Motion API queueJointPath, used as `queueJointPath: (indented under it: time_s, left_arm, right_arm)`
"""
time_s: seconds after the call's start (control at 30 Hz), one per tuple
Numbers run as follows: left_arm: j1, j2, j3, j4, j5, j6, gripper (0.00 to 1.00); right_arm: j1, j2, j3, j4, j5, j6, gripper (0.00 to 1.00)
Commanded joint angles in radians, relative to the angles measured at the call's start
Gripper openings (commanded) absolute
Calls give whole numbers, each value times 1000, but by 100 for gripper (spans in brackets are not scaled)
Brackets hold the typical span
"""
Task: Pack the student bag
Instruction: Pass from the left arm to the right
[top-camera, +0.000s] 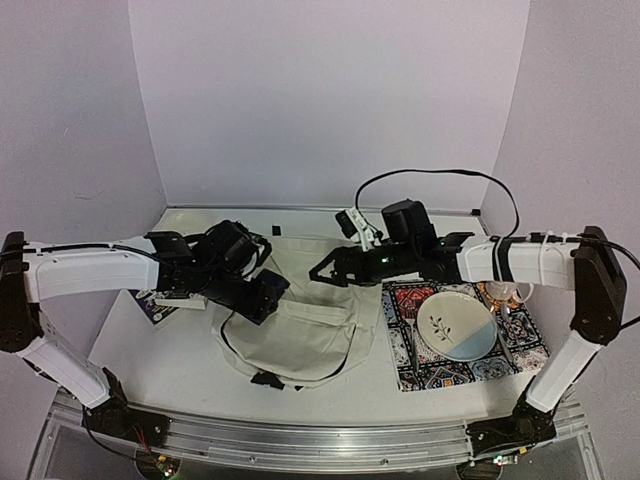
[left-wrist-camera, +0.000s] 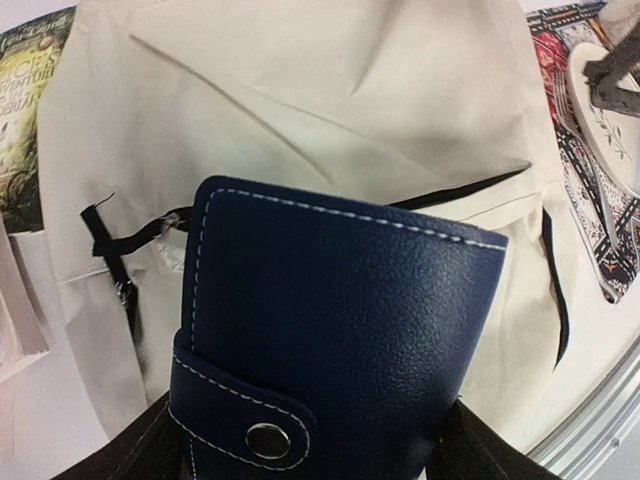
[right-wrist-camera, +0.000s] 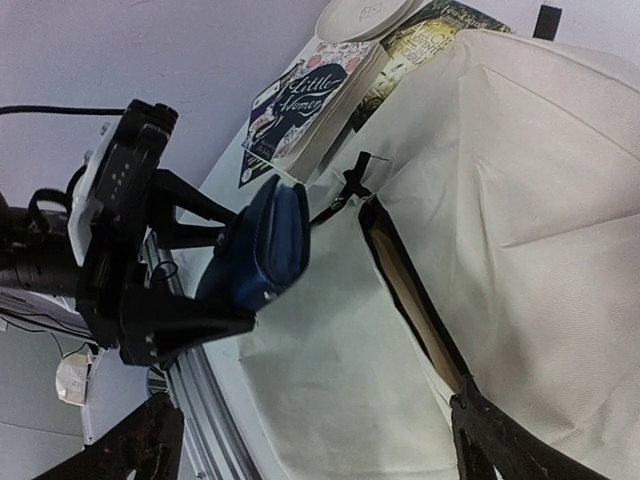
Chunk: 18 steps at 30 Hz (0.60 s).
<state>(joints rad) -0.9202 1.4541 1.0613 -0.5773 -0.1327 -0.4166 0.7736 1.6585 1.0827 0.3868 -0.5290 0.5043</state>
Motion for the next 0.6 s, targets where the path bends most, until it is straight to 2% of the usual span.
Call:
queueJointPath:
  time_s: [0.0, 0.3, 0.47, 0.57]
  left_arm:
    - [-55, 35, 73, 125, -59, 113, 78]
    - [-137, 69, 108, 197, -97, 232, 78]
    - [-174, 85, 121, 209, -112, 290, 78]
    - [-192, 87, 120, 212, -120, 319, 78]
  right_arm:
    - [9, 47, 77, 4, -102, 64, 90]
    - [9, 107, 113, 4, -196, 77, 84]
    - [9, 125, 128, 6, -218, 79, 72]
    - [9, 138, 137, 6, -233, 80, 62]
